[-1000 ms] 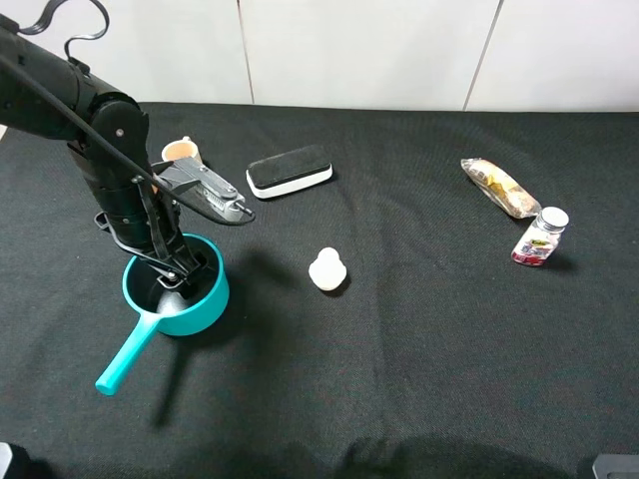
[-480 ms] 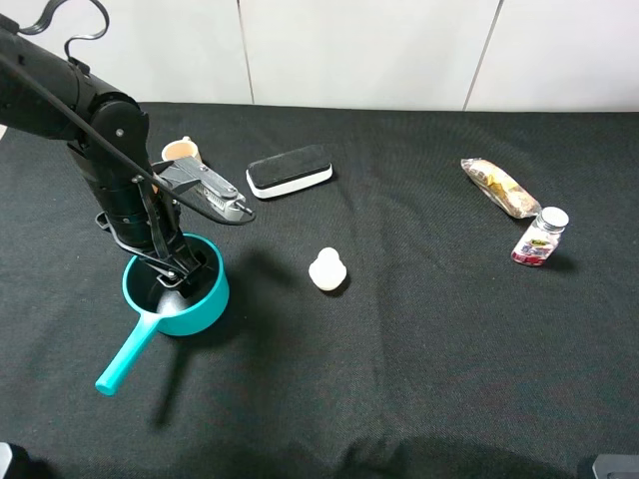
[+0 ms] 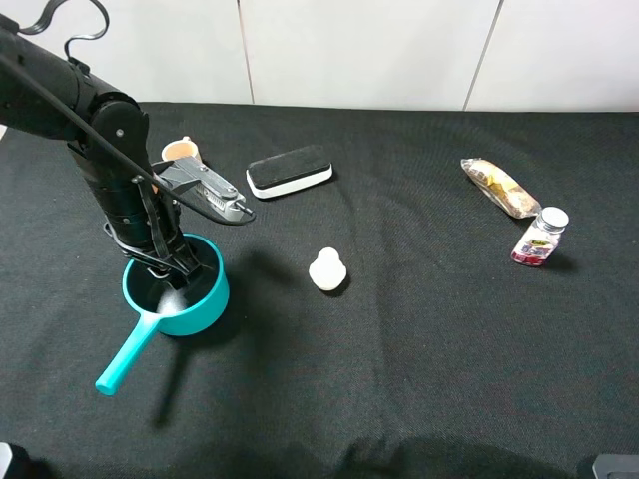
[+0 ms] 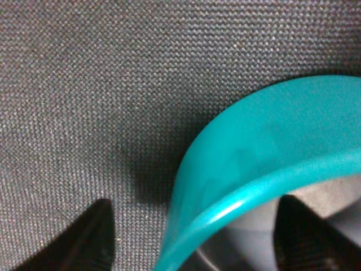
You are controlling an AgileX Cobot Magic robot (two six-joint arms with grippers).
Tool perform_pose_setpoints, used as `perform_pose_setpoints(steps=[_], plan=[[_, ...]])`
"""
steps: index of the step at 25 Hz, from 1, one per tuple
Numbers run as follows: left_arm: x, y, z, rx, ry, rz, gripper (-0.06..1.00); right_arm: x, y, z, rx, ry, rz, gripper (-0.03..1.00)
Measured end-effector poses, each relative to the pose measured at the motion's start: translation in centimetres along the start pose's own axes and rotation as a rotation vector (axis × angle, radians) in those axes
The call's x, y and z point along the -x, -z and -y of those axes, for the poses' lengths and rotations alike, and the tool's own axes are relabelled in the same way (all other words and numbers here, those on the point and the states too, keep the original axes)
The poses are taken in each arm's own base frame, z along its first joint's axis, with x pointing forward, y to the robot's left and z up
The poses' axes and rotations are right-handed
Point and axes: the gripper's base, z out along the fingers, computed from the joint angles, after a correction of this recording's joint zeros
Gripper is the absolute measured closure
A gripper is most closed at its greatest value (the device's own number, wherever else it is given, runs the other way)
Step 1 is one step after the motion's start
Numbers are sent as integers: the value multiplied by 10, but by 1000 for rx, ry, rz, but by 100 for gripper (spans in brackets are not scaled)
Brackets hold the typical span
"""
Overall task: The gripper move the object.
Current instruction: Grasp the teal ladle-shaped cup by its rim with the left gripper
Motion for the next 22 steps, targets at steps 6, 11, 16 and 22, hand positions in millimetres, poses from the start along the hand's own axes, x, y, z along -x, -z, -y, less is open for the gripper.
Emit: perform_pose_setpoints(steps=[6,11,16,22], plan=[[0,0,0,0,0,0,49,0,0,0,0,0,0,27],[0,0,0,0,0,0,64,0,0,0,0,0,0,27],[0,0,0,0,0,0,75,0,0,0,0,0,0,27],[-1,1,0,-3,1,-11,86,0,0,0,0,0,0,27]])
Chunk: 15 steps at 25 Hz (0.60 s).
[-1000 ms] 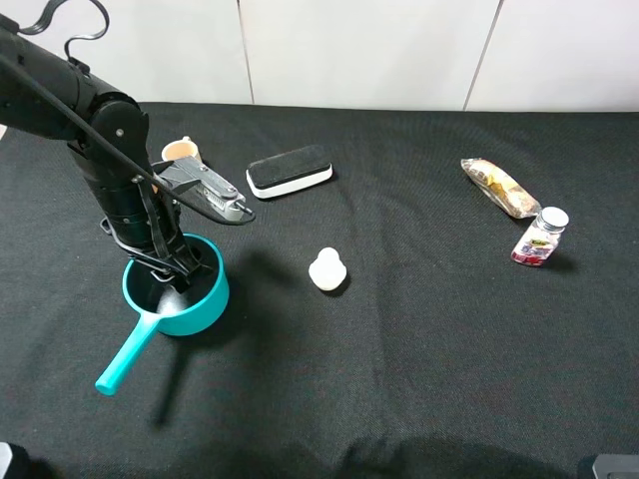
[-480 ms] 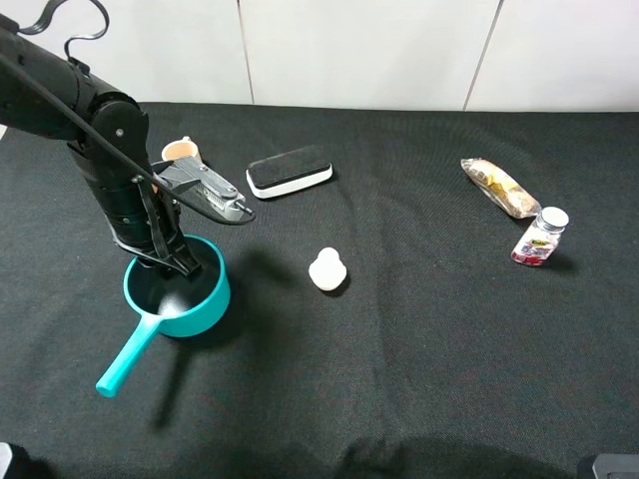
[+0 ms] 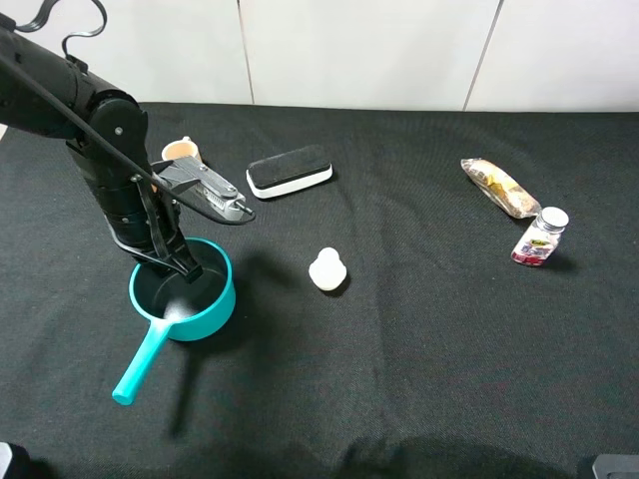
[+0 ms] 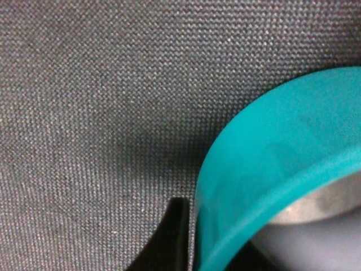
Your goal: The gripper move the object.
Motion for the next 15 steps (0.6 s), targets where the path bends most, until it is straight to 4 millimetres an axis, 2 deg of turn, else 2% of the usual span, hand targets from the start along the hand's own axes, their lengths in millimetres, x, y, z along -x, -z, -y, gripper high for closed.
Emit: perform_pose_setpoints(steps=[15], plan=[[-1,2,0,-3,77,-11,86,0,0,0,0,0,0,27]])
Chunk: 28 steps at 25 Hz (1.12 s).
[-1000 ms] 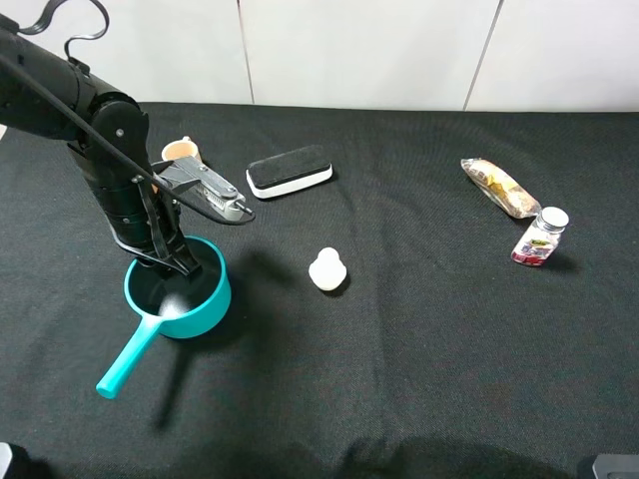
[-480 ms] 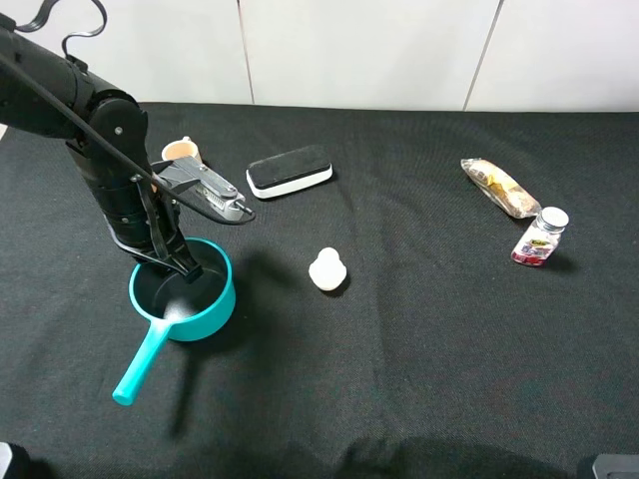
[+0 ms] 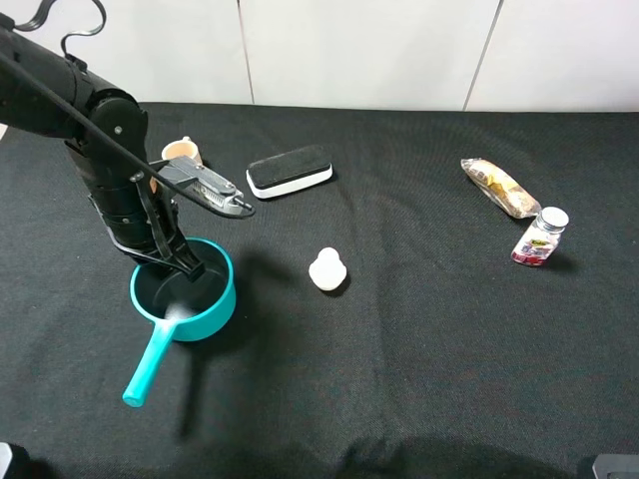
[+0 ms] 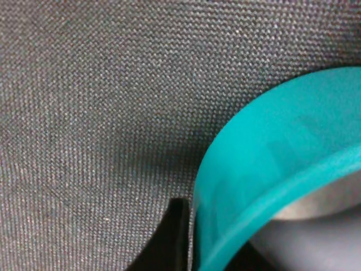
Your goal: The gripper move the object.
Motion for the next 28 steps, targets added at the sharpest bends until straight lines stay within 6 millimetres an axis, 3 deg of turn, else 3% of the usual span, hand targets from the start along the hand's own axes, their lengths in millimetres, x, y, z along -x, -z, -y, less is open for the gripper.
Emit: perform_pose_setpoints(steps=[7,14,28], plan=[[-1,2,0,0,64,-1,86,0,0,0,0,0,0,27],[5,21,-2,9,96,35,87,0,0,0,0,0,0,27],[9,40,-29,10,195,19,87,0,0,0,0,0,0,27]])
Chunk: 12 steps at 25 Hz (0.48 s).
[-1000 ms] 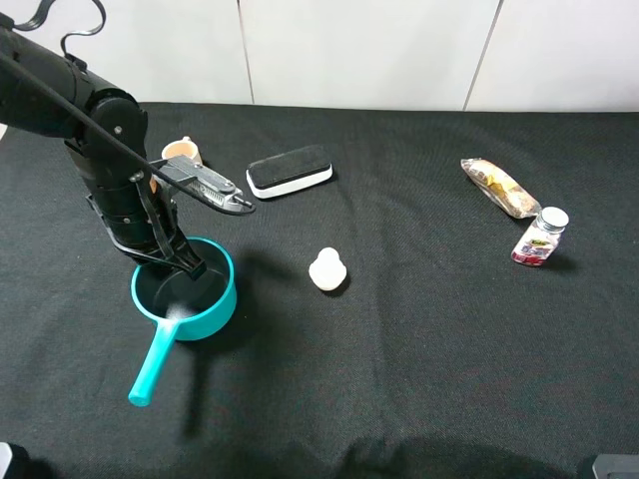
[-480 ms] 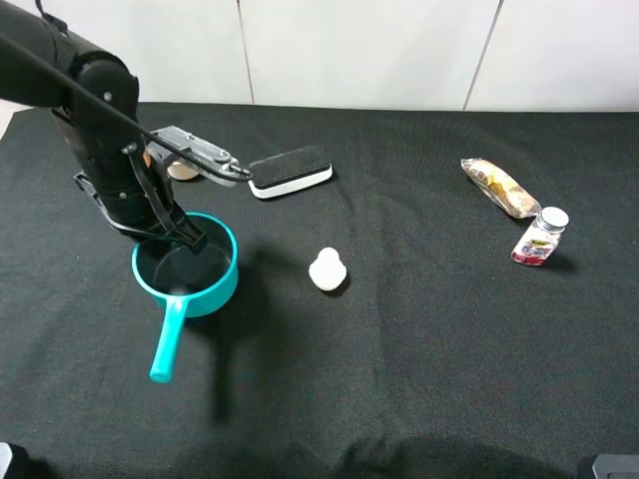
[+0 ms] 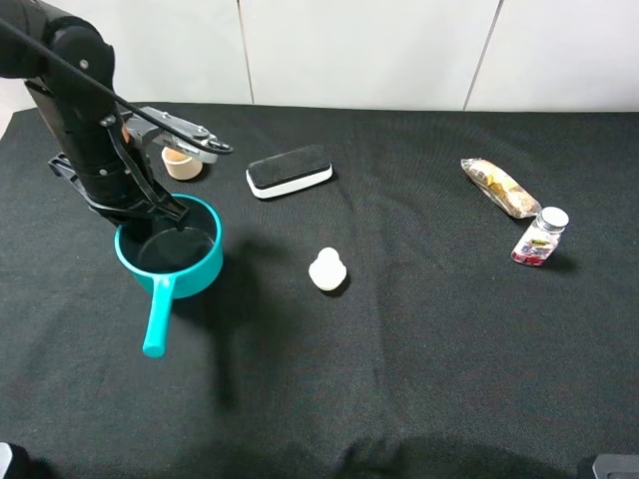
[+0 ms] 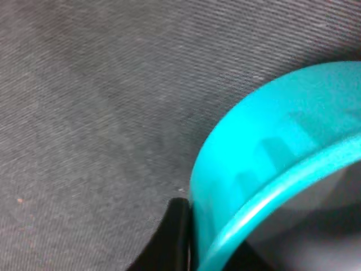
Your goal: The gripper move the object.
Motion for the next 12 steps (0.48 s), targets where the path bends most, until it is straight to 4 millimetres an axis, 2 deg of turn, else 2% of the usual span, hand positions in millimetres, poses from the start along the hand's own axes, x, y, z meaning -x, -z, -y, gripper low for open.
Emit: perform_pose_setpoints(steps=[6,12], plan=[[4,2,-19,-1,65,8,87,0,0,0,0,0,0,27],[16,16,-35,0,116,44,87,0,0,0,0,0,0,27]])
